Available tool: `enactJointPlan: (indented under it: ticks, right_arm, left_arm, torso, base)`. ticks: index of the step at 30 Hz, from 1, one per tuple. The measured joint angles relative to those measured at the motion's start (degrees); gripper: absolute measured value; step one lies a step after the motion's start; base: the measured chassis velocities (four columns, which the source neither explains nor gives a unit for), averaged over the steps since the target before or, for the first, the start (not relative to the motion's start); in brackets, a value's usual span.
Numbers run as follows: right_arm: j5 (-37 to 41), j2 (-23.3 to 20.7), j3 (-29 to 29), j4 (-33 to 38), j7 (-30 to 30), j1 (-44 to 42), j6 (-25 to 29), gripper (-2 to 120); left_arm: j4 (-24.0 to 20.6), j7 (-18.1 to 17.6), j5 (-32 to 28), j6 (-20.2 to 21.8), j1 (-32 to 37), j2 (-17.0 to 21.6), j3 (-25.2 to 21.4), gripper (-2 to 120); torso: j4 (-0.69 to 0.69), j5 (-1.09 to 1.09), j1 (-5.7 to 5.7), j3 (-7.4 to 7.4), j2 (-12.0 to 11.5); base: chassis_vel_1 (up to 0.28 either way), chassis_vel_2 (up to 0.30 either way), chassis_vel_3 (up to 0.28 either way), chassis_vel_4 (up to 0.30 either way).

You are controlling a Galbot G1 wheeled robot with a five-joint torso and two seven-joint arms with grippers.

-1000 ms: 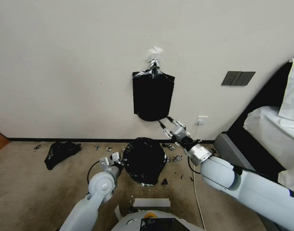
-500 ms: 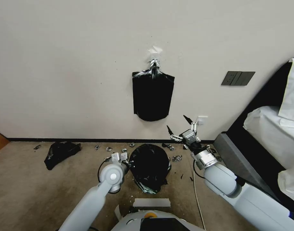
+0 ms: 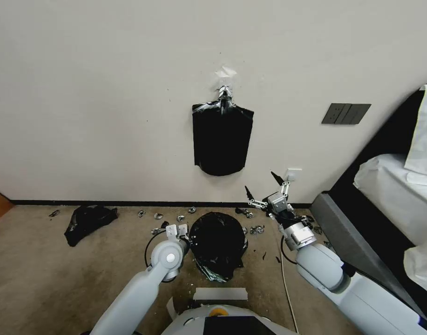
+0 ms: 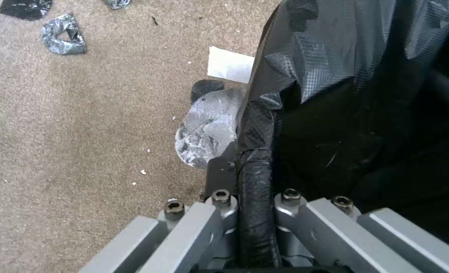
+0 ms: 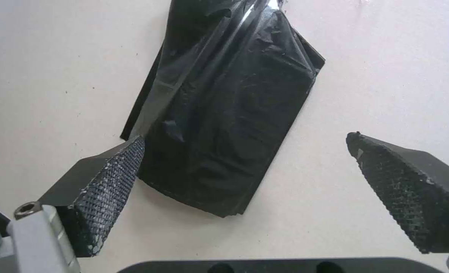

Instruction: Place a trash bag onto the trash bin.

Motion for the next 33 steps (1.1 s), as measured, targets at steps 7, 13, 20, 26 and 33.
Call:
enactJointPlan:
  ticks: [7,13,20,26,33]
  right_arm:
    - [0.0,0.2,0.2,0.0,0.2,-0.2,0.0,100]
    - [0.3,0.6,0.9,-0.1,0.2,-1.4,-0.1,100]
    - [0.8,0.8,1.0,-0.2,0.2,-1.5,-0.2,100]
    - [8.9,1.7,3.0,1.0,0.0,-2.3,-3.7,100]
    - [11.0,7.0,12.5,1.0,-1.9,-5.3,-6.6,100]
  left_arm:
    - [-0.5,0.0,0.0,0.0,0.5,0.1,-0.1,18]
    - [-3.1,0.6,1.3,0.0,2.1,1.0,-1.1,42]
    - [-5.2,1.8,2.0,0.0,3.5,1.7,-2.4,64]
    - [-10.5,8.8,7.0,-3.4,8.2,4.8,-6.9,91]
    - [-15.1,25.1,25.9,-14.9,15.1,3.9,-15.3,100]
  torso:
    - [-0.01,-0.03,0.00,0.00,0.0]
    - [-0.02,-0.02,0.00,0.01,0.0]
    - [-0.01,-0.02,0.01,0.01,0.0]
    - [0.00,-0.03,0.00,0.01,0.0]
    - [-0.03,-0.03,0.00,0.01,0.0]
  base:
    - [0.000,0.000,0.000,0.000]
    - [0.000,0.000,0.000,0.000]
    - [0.000,0.000,0.000,0.000]
    - [0.000,0.000,0.000,0.000]
    - [0.000,0.000,0.000,0.000]
